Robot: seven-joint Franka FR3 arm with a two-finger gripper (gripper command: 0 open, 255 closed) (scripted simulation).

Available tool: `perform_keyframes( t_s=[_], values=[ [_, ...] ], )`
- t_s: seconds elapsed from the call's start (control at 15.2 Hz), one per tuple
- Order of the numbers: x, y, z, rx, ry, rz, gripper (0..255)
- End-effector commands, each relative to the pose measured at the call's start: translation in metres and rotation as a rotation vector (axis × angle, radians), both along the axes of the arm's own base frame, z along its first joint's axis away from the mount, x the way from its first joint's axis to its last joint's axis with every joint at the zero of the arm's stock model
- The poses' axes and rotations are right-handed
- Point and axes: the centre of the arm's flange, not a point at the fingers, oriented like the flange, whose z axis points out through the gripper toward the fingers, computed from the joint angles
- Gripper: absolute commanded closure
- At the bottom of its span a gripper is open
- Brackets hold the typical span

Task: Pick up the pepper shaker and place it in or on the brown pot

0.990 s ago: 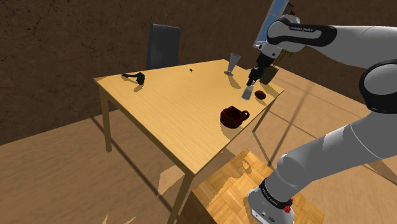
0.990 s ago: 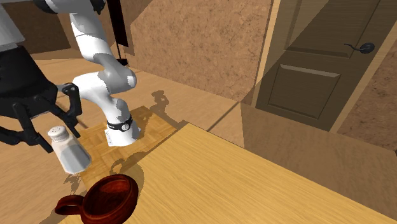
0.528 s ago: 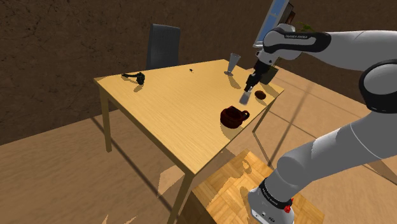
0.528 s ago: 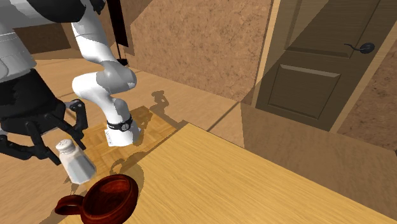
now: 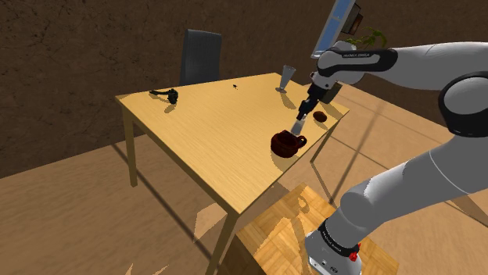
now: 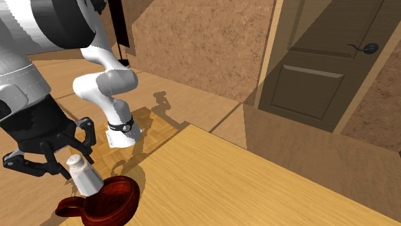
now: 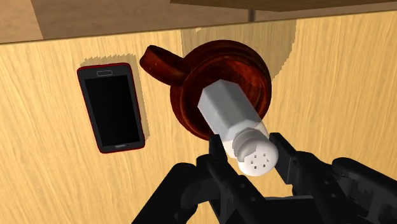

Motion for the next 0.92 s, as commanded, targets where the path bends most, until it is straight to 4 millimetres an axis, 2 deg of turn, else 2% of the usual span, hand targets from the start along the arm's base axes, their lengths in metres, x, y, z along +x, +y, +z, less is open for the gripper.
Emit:
perform_keyframes(
  t_s=[0.0, 0.13, 0.66, 0.73, 0.86],
  values=[
    [0.0, 0.0, -0.01, 0.0, 0.0, 0.0, 255],
    [0.0, 0.0, -0.023, 0.0, 0.0, 0.0, 255],
    [0.0, 0.0, -0.023, 0.0, 0.0, 0.0, 255],
    [0.0, 0.0, -0.023, 0.0, 0.0, 0.0, 0],
    [0.0, 0.0, -0.023, 0.0, 0.0, 0.0, 0]
  ],
)
